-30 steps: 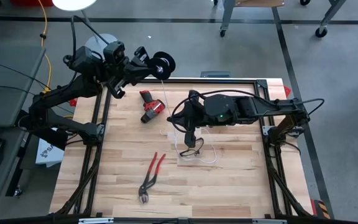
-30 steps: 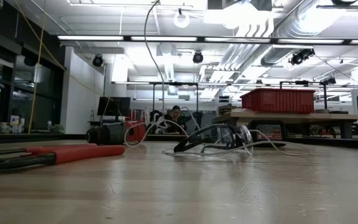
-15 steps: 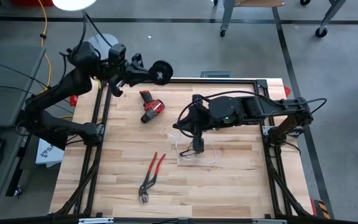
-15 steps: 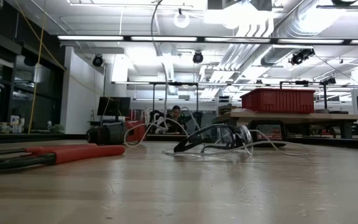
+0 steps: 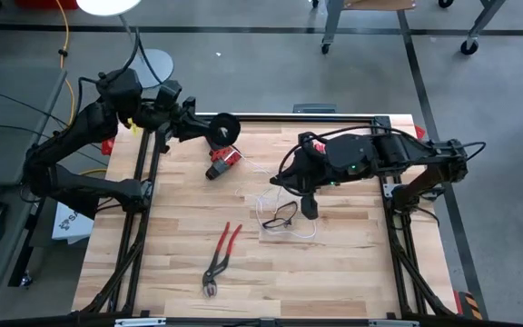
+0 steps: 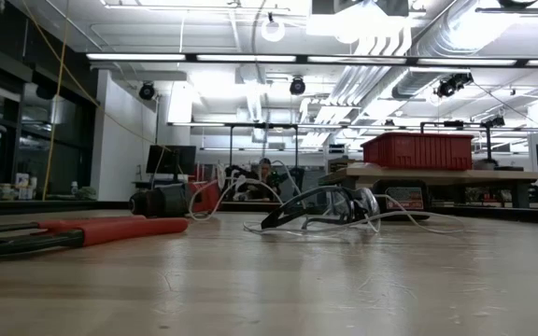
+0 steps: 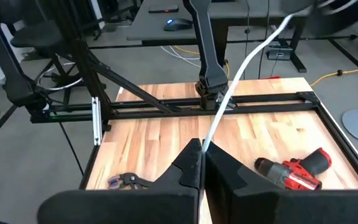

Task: Coil cords
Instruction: Coil the white wire onto the black spool

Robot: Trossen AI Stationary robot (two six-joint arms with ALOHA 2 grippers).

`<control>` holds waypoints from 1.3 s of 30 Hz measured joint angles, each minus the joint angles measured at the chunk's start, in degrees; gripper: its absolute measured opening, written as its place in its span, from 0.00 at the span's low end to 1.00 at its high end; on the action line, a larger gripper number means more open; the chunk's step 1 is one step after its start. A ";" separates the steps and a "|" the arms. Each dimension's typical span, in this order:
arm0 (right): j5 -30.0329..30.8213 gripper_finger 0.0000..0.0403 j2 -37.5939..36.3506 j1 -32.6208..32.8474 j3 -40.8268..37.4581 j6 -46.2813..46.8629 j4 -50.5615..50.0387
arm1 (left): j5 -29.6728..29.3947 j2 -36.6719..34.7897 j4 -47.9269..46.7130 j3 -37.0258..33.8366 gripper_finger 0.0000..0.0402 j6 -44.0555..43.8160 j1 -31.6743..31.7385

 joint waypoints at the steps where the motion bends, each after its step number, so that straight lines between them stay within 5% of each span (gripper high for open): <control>1: 0.22 0.00 -0.23 0.00 0.00 -0.01 -0.27 | 0.34 -0.20 -1.15 0.00 0.00 -0.42 0.00; 9: 1.75 0.00 -0.95 -0.28 0.00 -1.22 -0.74 | 6.36 0.64 -9.80 0.02 0.00 -4.43 -1.69; 20: 0.66 0.00 -0.95 -3.79 0.00 -4.05 4.37 | 21.57 8.96 -2.73 0.00 0.00 -11.73 -10.18; 30: -0.95 0.00 -0.95 -4.57 0.00 -5.18 10.27 | 28.03 17.34 25.56 0.00 0.00 -22.27 -12.90; 39: -3.39 0.00 -0.93 -4.57 0.00 -5.12 12.73 | 27.49 23.37 52.49 0.00 0.00 -33.82 -12.87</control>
